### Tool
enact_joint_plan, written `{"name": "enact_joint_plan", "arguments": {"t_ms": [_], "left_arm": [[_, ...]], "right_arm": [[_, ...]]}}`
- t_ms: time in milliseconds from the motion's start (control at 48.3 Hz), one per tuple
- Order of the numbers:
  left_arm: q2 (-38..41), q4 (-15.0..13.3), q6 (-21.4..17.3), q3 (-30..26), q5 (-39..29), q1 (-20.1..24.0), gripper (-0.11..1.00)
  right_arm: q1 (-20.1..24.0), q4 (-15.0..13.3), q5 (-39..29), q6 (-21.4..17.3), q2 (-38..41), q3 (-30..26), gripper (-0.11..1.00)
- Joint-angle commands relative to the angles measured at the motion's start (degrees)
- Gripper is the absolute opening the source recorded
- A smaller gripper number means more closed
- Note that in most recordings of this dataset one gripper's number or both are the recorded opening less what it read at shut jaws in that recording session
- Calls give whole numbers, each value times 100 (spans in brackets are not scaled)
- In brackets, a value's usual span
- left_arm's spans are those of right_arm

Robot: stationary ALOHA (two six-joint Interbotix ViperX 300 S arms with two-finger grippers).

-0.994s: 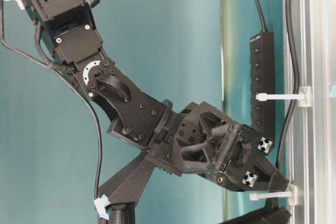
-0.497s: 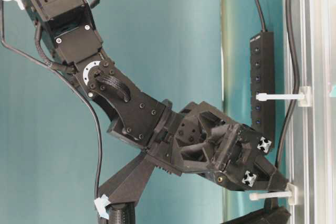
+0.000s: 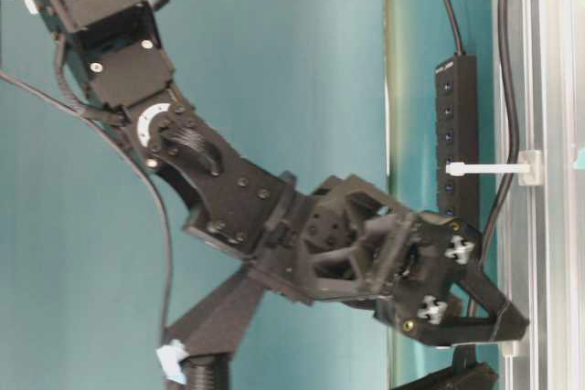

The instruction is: Pass the USB cable through three rings with both arms.

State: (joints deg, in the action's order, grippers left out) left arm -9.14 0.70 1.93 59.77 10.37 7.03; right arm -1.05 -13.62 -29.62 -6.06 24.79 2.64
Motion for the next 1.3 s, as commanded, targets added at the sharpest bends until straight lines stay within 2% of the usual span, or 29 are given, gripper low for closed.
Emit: {"name": "enact_joint_plan", "arguments": {"t_ms": [0, 62, 104, 207, 435, 745, 807, 973, 1284], "left_arm": [[-70, 9, 9, -9, 26, -9, 22], [-88, 9, 26, 18, 18, -26, 22], [-97, 9, 35, 26, 26, -44, 22], [-123, 9, 97, 44, 26, -70, 22], [-202, 9, 149, 132, 18, -132, 22], [-624, 9, 237, 316, 18, -141, 22], [-712, 9, 255, 290, -176, -141, 22], [-853, 9, 158, 88, -1222, -149, 22], [-1213, 9, 97, 70, -1371, -149, 22]], "right_arm": [[-9, -35, 18, -35, -220, -44, 75], [-26, -35, 18, -35, -246, -35, 90], [-35, -44, 18, -44, -255, -26, 92], [-53, -35, 18, -44, -281, -35, 88], [-114, -44, -18, -44, -396, 9, 88], [-149, -35, 9, -53, -835, 457, 88], [-149, -44, 18, -53, -932, 580, 88], [-158, -44, 70, -70, -1187, 923, 88], [-167, -44, 264, -79, -1494, 1213, 88]]}}
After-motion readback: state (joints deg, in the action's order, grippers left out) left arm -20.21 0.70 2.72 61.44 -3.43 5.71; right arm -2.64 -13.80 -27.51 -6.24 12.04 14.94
